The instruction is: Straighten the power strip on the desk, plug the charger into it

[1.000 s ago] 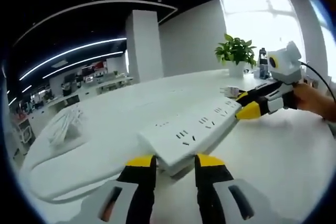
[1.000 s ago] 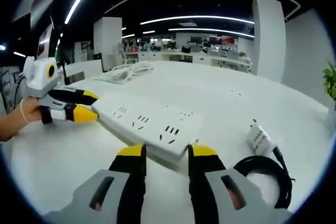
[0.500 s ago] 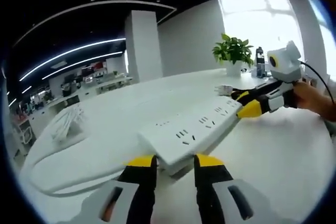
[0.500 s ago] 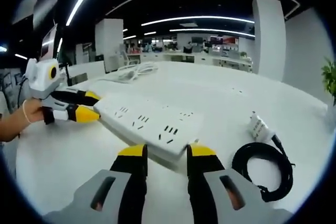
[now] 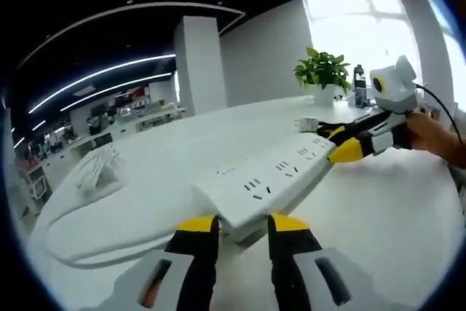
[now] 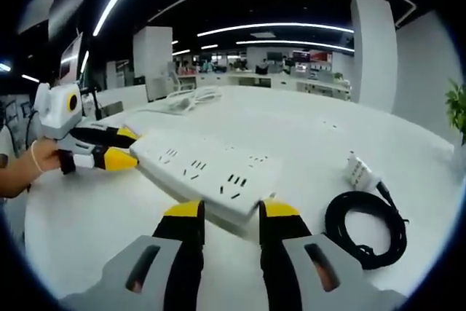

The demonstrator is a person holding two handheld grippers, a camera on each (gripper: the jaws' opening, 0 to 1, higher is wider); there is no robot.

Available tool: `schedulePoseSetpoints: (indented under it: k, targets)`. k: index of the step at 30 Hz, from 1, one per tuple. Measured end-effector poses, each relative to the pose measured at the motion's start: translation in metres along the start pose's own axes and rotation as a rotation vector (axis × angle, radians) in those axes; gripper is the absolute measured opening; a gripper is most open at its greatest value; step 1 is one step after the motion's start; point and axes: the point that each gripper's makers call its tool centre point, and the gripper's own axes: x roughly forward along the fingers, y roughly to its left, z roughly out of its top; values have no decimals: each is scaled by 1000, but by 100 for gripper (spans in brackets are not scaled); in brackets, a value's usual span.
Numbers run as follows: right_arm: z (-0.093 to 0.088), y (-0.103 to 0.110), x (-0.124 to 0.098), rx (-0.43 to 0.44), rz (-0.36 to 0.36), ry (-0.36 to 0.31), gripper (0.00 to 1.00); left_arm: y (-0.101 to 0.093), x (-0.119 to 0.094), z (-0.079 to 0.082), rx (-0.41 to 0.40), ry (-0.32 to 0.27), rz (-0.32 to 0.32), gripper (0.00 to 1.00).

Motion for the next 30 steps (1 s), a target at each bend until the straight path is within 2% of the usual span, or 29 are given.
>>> schedulePoseSetpoints:
  k: [6, 10, 12, 17, 23, 30]
  targets:
    - [-1, -2, 0, -15, 11, -9, 28, -1, -1, -2, 9, 6, -6, 27]
    - [-1, -3, 0, -64, 39, -20, 27, 0, 0, -1, -11, 8, -13, 27]
    - [-1, -3, 0, -60, 40, -24, 27, 1, 0, 0, -41, 4, -13, 27]
    - [-1, -5, 1, -68, 31, -25, 33, 3, -3, -2, -43, 9, 5, 30]
    - [-2, -3, 3, -47, 41, -31, 34, 8, -6, -1, -69, -5, 16, 36]
    - [3, 3, -1, -35, 59, -51, 39, 4, -10, 0, -88, -7, 5, 43]
